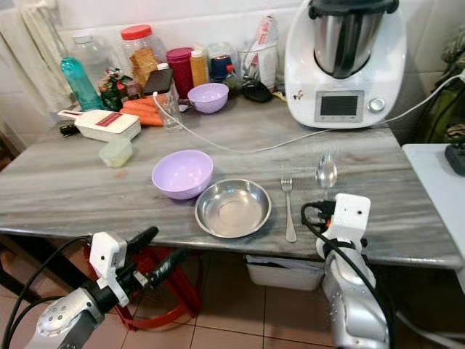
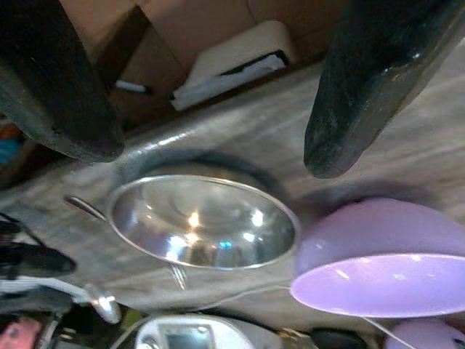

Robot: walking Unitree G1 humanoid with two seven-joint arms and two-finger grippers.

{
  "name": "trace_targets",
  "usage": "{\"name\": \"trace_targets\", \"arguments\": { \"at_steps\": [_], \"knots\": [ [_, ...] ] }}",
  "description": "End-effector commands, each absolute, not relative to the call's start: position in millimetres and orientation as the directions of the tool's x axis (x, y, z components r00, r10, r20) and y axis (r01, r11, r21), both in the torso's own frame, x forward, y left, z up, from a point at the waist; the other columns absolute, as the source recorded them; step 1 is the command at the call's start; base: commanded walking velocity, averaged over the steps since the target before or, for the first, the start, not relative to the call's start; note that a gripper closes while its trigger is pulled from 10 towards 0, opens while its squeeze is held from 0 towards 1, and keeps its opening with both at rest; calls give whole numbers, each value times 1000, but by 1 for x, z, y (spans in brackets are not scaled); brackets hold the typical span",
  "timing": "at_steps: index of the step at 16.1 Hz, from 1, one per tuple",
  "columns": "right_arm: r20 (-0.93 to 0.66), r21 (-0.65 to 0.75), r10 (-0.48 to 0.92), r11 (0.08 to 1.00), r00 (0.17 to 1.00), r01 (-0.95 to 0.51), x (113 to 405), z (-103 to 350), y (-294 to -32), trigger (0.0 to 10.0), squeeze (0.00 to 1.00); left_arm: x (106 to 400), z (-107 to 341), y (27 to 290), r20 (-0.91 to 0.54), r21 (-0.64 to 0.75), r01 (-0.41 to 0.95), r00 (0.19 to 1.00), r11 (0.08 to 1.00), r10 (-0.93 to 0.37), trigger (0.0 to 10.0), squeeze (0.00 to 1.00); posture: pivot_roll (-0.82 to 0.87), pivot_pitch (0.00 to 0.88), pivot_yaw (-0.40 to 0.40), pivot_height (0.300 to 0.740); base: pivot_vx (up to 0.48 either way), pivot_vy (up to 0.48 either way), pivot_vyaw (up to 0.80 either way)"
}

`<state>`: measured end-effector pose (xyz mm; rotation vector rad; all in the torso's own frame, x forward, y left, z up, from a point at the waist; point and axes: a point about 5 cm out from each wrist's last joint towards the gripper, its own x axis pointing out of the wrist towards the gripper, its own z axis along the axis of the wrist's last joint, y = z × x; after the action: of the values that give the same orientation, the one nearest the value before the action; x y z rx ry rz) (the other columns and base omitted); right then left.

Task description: Setting the table

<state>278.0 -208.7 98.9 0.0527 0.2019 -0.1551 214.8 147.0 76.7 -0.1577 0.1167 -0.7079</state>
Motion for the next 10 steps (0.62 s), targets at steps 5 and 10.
{"name": "trace_targets", "arguments": {
  "at_steps": [5, 10],
  "knots": [
    [-235, 64, -103, 991, 966, 121, 294, 104, -205, 10000, 0, 214, 83, 146, -46, -177, 687, 710, 705, -703, 10000, 0, -52, 2, 122, 740, 0, 0, 0],
    [-299, 76, -35, 995, 954, 60, 301, 96, -194, 10000, 0, 213, 83, 145, -53, -180, 701, 694, 690, -718, 10000, 0, -45, 1, 115, 740, 0, 0, 0]
  ]
}}
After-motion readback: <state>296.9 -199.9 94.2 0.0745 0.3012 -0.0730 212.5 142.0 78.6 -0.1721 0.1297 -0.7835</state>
